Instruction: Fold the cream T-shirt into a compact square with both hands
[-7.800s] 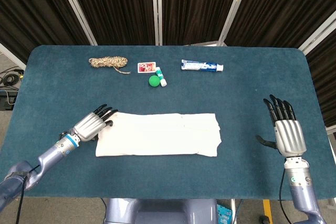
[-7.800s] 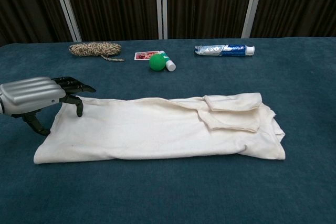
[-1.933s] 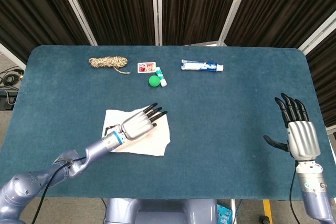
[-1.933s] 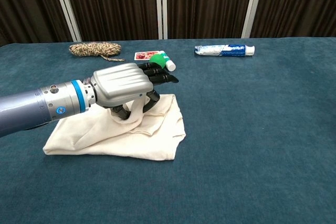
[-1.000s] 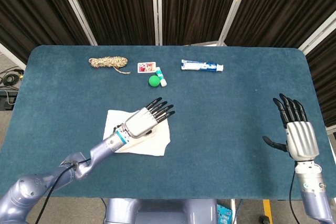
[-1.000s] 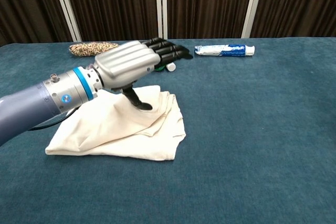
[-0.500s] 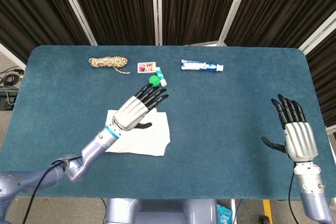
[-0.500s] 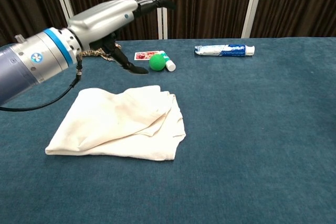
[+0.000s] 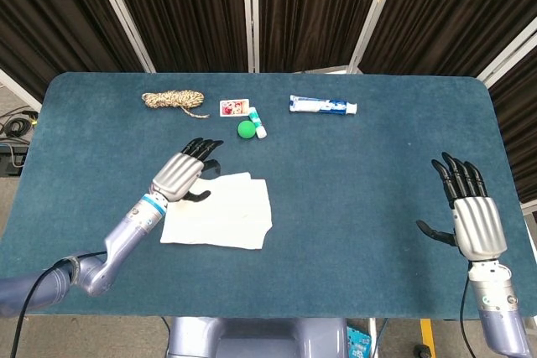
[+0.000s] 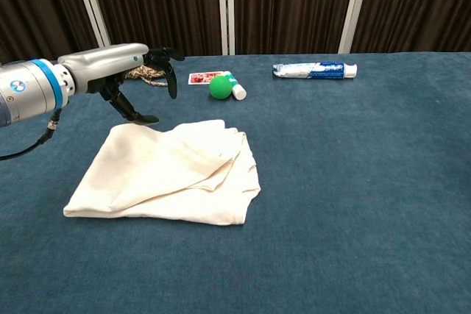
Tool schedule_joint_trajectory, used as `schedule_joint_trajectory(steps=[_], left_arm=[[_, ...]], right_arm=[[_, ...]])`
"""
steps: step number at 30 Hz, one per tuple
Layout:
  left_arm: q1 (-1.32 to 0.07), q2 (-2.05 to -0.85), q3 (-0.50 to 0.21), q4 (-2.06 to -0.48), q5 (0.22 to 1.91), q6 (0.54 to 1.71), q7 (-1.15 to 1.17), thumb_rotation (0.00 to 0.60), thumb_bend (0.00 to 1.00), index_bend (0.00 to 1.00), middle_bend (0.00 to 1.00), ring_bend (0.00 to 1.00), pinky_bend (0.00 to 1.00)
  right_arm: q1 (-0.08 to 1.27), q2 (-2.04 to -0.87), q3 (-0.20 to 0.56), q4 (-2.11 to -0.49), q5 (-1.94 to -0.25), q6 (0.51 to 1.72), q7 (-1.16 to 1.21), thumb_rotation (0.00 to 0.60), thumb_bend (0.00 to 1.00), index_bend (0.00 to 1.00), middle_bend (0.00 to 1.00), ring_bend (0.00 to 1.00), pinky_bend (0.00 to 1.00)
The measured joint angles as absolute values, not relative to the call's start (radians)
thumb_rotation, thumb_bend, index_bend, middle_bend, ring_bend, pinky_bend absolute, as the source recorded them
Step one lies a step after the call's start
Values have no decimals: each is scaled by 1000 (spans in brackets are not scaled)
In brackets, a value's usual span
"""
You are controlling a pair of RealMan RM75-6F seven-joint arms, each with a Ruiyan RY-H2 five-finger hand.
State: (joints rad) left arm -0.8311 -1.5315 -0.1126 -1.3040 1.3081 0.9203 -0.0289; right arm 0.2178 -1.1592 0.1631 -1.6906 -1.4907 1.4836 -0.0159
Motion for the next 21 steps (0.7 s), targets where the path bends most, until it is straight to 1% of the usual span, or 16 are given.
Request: schedule_joint_trajectory(steps=[4, 13, 21], left_arm=[[-833, -1558, -111, -1276, 1288, 886, -20, 600, 361, 442, 0, 0, 0], [-858, -1630, -120, -1207, 1236, 813, 31, 600, 361, 435, 0, 0, 0], [-866, -1658, -131, -1178, 1202, 792, 74, 600, 361, 430, 0, 0, 0]], right_arm=[[218, -1160, 164, -1689, -1488, 1481, -16, 600, 0, 0, 0, 0, 0], [220, -1160, 165, -1684, -1482, 1475, -12, 600, 0, 0, 0, 0, 0], [220, -1157, 167, -1683, -1479, 1474, -6, 600, 0, 0, 0, 0, 0]])
